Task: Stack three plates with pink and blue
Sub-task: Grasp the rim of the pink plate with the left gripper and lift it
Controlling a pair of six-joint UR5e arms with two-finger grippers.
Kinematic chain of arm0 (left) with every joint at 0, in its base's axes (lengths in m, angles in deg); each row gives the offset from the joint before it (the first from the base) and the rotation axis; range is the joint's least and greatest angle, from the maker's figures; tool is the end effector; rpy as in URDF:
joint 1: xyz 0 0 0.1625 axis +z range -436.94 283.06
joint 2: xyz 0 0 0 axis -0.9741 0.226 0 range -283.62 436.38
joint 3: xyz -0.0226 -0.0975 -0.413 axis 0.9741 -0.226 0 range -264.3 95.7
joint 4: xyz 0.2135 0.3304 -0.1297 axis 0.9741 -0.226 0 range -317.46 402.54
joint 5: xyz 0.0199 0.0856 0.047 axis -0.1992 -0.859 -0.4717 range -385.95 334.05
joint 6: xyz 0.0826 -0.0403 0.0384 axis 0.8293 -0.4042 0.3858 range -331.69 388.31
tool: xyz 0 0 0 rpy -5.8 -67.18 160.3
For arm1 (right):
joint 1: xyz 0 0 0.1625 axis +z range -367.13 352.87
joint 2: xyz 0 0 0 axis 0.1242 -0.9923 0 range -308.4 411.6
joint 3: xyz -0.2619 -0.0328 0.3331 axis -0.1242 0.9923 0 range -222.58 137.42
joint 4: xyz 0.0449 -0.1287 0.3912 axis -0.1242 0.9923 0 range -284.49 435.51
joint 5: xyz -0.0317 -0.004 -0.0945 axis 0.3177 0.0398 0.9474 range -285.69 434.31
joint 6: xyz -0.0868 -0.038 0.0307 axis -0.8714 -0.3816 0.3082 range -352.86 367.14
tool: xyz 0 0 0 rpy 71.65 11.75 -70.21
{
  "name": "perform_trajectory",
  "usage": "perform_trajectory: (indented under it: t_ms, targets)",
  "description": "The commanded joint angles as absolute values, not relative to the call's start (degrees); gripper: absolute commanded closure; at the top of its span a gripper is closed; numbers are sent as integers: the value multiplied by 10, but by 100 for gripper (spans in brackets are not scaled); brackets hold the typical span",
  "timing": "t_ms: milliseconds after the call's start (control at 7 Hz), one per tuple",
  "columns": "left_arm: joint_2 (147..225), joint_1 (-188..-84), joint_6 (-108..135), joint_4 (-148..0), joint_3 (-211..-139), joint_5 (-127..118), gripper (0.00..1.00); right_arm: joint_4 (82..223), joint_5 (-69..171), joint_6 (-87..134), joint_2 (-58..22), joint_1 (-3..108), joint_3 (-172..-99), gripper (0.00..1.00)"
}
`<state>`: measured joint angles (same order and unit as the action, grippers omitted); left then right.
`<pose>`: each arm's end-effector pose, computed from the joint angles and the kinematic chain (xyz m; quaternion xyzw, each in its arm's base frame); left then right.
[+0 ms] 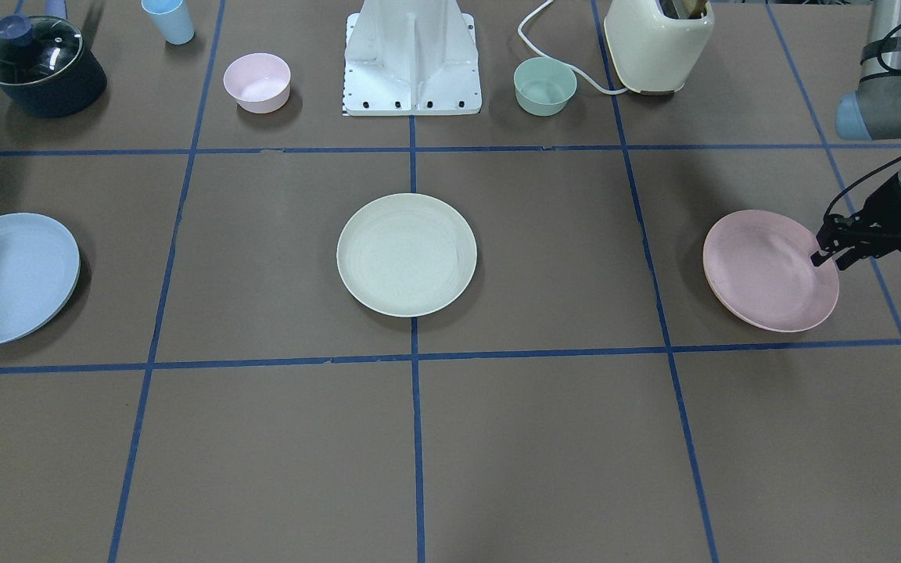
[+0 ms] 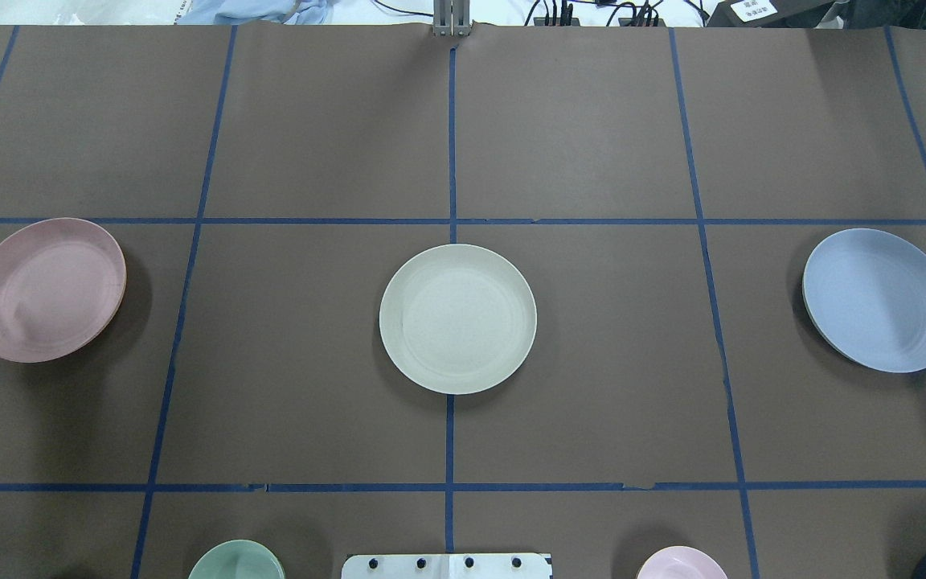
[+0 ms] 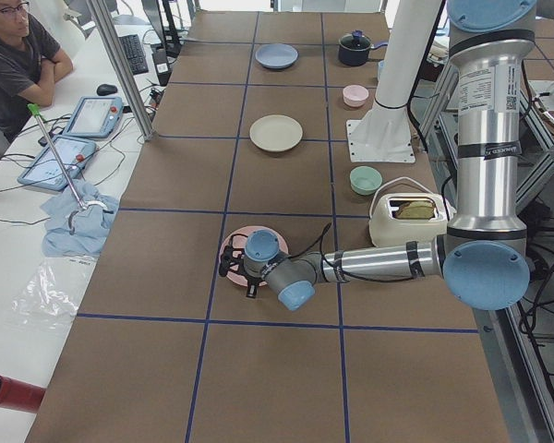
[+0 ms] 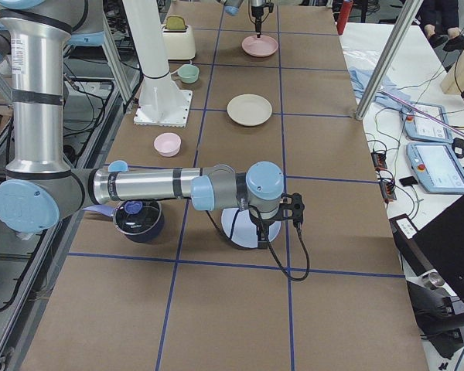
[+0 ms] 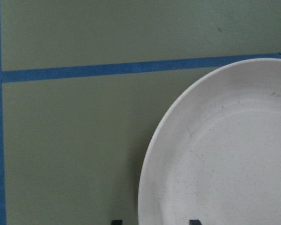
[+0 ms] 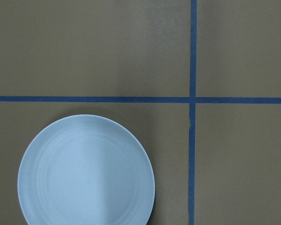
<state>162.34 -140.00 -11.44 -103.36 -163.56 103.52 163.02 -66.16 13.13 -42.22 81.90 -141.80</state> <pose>0.1527 -0.4551 0.6789 0.1023 0.4458 0.0195 0.8891 0.0486 -0.4705 0.5987 0.0363 -0.4283 0.0103 0.9029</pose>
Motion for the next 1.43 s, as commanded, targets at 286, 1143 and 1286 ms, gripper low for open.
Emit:
perform_trajectory:
  t_ms: [286,1143,1286]
  targets:
    - [1624,-1400,-117,-1034,-1641,1036,100,1631,-662,131,-421,819,-1416,0]
    - [1712,-1429,-145,-915,-1716,1106,100,1631,-665,131,-421,819,-1421,0]
    - [1758,-1428,-221,-858,-1750,1102,100,1631,-665,131,-421,819,-1422,0]
